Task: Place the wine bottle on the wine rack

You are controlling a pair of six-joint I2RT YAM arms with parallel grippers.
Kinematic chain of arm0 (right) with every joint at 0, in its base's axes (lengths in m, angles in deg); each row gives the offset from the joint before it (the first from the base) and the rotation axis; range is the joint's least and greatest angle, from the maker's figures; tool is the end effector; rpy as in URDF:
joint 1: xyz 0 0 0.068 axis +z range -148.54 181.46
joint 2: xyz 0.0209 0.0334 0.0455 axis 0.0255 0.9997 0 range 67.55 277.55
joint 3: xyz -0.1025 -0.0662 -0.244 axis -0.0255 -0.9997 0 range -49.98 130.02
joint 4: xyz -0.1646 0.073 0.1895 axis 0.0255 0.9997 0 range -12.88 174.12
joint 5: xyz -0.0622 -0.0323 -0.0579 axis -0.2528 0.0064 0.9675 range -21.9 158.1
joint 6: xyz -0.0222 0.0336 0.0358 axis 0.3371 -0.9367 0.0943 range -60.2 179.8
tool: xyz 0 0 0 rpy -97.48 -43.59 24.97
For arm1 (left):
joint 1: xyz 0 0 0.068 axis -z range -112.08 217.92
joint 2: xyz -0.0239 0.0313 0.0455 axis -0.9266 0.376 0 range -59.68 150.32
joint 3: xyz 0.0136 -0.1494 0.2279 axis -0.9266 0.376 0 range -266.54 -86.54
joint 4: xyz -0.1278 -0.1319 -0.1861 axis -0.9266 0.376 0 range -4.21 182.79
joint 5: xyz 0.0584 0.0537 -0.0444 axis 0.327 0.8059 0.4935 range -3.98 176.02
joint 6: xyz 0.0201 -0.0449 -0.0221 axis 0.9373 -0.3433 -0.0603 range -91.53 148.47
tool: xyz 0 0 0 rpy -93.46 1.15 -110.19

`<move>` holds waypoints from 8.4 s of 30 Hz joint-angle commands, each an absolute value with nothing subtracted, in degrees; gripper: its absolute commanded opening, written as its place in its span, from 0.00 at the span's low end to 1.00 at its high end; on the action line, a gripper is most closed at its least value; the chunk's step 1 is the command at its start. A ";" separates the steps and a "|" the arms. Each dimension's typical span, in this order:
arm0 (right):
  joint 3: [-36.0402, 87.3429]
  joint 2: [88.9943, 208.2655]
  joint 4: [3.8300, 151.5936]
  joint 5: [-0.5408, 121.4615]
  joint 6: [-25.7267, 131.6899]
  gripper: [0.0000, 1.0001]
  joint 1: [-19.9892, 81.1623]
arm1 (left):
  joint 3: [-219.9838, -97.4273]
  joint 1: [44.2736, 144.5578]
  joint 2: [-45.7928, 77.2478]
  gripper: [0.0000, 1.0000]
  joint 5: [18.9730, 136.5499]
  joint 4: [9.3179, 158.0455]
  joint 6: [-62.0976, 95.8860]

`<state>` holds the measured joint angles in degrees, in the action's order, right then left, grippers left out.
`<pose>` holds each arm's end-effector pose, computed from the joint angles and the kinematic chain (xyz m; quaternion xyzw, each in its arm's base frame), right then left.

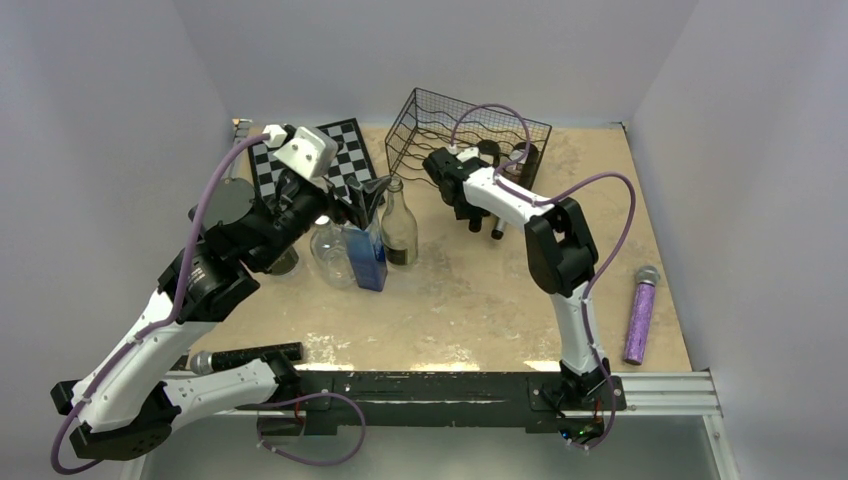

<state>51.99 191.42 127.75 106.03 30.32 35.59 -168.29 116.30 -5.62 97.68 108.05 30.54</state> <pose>0.3826 0.2330 0.1996 0.0114 0.9360 -0.1973 0.2914 0.1133 -0.1167 0.5045 0.2172 0.6375 -0.2267 0.7035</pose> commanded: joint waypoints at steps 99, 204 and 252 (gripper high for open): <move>46.10 165.12 131.33 95.76 23.45 0.57 21.37 | -171.41 116.15 -4.49 0.95 96.35 110.37 31.63; 42.30 162.04 92.98 51.70 69.59 0.99 54.02 | -164.78 115.78 -14.51 0.94 117.87 102.18 41.20; 41.64 142.53 102.44 46.87 63.77 0.00 56.67 | -163.17 115.74 -15.62 0.94 113.04 100.79 34.54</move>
<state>37.08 152.23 103.44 48.48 63.11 56.64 -163.75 115.92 -14.53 116.66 103.09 38.30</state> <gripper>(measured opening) 0.643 0.939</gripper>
